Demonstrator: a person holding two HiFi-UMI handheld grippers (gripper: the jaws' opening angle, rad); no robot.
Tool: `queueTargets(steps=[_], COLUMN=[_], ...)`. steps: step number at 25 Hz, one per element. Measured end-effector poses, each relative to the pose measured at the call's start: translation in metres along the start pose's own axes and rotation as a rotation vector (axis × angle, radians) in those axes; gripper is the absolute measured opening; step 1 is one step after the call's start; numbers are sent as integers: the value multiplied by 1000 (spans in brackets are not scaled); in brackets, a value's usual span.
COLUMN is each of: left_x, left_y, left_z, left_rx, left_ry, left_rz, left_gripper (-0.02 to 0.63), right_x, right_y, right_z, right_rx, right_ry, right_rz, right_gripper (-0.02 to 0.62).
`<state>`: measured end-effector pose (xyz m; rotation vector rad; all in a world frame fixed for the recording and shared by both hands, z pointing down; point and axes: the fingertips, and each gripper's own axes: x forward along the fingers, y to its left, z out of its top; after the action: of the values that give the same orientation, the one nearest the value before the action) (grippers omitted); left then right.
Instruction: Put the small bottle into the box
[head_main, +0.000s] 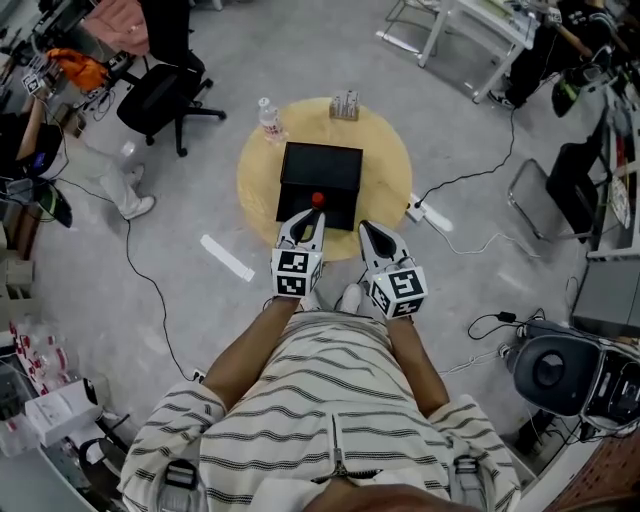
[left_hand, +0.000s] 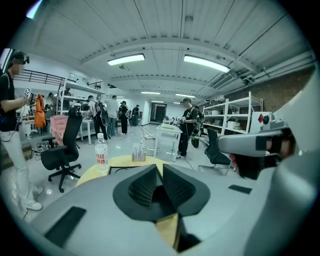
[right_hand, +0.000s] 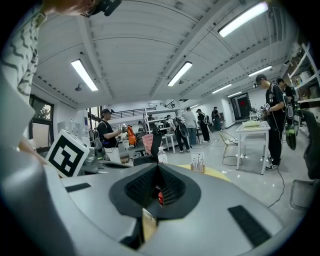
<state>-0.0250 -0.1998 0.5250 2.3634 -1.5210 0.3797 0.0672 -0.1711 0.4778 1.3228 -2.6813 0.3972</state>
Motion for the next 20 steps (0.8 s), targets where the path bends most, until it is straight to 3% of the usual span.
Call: queueTargets(steps=[4,13,20], left_x=[-10,-34,-45], left_y=[-4,-14,-24], left_z=[5,20,28], left_rx=[44,41,58], left_ry=[-9,-62,-96], left_rz=[-21,-58,-66], left_gripper=[21,21,21], right_x=[0,-1,-2], right_y=[0,5,7], right_z=[5,8,11], right_rx=[33,72,26], right_ry=[-18,-34,-37], right_rz=[7,25,30], right_gripper=[17,17,15])
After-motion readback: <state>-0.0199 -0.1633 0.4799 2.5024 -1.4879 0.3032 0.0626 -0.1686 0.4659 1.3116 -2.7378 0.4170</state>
